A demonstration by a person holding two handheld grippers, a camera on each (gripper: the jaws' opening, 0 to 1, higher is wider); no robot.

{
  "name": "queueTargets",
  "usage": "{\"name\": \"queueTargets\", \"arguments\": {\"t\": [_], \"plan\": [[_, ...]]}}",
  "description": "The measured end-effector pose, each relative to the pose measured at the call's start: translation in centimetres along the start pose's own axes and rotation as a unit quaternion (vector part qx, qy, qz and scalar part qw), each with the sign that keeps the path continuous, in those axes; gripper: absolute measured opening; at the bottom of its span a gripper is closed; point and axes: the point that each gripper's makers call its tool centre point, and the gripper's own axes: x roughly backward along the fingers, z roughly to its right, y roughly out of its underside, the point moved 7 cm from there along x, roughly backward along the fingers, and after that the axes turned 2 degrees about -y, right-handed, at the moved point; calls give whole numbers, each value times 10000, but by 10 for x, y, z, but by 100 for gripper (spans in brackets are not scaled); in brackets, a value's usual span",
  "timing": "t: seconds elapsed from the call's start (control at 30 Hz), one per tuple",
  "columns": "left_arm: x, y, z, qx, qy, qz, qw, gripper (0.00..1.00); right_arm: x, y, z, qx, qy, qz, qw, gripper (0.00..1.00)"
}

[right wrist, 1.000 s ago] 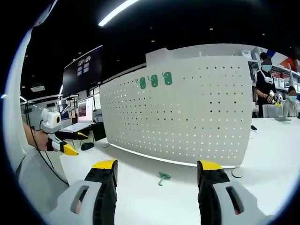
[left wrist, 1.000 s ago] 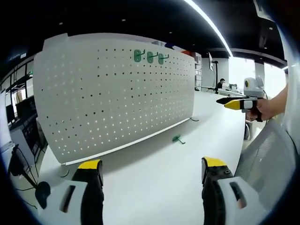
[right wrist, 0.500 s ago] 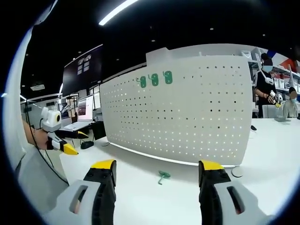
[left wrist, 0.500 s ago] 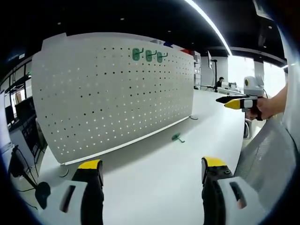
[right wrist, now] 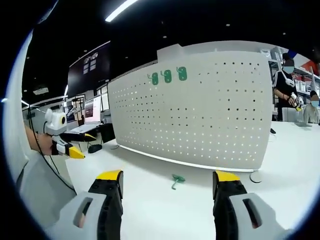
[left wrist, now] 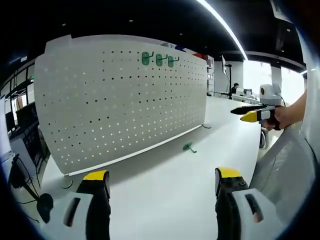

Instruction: Insert the hook assembly into the mounting plate slot until the hook locks in place.

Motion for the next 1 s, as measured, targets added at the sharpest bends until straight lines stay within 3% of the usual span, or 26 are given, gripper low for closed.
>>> {"name": "queueTargets", "arguments": {"t": [0.63,1.0], "plan": [[-1,1,-2,29,-37,-26,10000,89,-2,13,1,-82,-23,-339,9994,73],[-12,1,7,-101,238,-151,9996,89,-4,15,-2,-178,-120,-395,9990,73]]}}
